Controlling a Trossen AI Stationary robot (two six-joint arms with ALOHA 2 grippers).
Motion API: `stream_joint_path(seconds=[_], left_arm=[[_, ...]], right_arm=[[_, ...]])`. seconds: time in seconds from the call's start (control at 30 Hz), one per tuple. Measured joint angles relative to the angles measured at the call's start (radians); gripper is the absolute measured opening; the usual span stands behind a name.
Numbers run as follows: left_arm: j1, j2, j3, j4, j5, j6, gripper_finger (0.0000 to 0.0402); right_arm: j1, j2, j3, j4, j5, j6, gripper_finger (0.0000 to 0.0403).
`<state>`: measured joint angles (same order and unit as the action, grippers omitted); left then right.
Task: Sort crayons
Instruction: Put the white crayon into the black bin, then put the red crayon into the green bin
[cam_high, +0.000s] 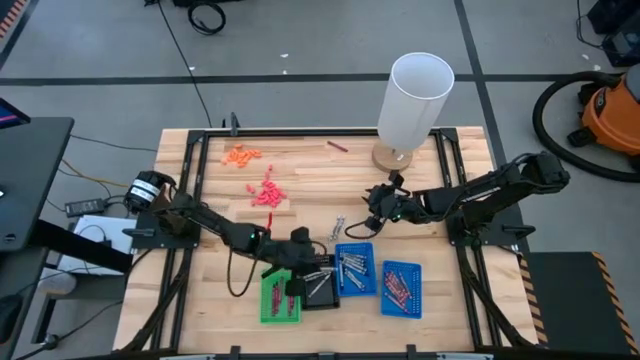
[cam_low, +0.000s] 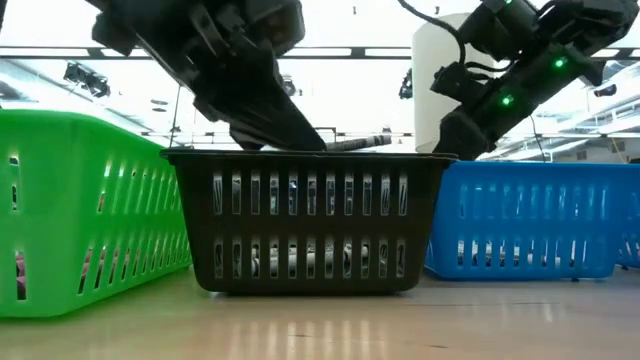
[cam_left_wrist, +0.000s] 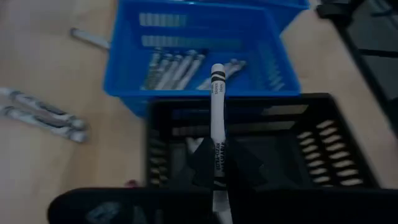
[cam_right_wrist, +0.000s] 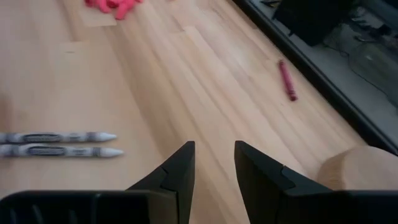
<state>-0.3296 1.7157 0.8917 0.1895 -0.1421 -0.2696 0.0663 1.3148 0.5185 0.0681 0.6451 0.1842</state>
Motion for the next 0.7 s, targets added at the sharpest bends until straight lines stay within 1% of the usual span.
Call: stream_joint_path(seconds=[0.2,0.3,0.37,0.57,0.7], left_arm=[[-0.046,0.0,0.0,-0.012,-0.003,-0.008,0.0018],[-0.045,0.0,0.0,-0.022,-0.034,-0.026,0.0027],[-0.044,0.0,0.0,-0.027,-0.047,-0.032,0.0044],[-0.043,-0.003,0.0,-0.033,-0.043,-0.033,0.0119],[-0.025,-0.034,0.001,-0.031,-0.043,-0.026,0.0144]], right_arm=[[0.024,0.0,0.0,0.019,-0.017,0.001,0.0121],[0.033,0.0,0.0,0.024,-0.018,0.006,0.0121],[0.036,0.0,0.0,0.025,-0.018,0.007,0.0121],[0.037,0.0,0.0,0.025,-0.018,0.008,0.0121],[0.037,0.0,0.0,0.025,-0.034,0.007,0.0121]])
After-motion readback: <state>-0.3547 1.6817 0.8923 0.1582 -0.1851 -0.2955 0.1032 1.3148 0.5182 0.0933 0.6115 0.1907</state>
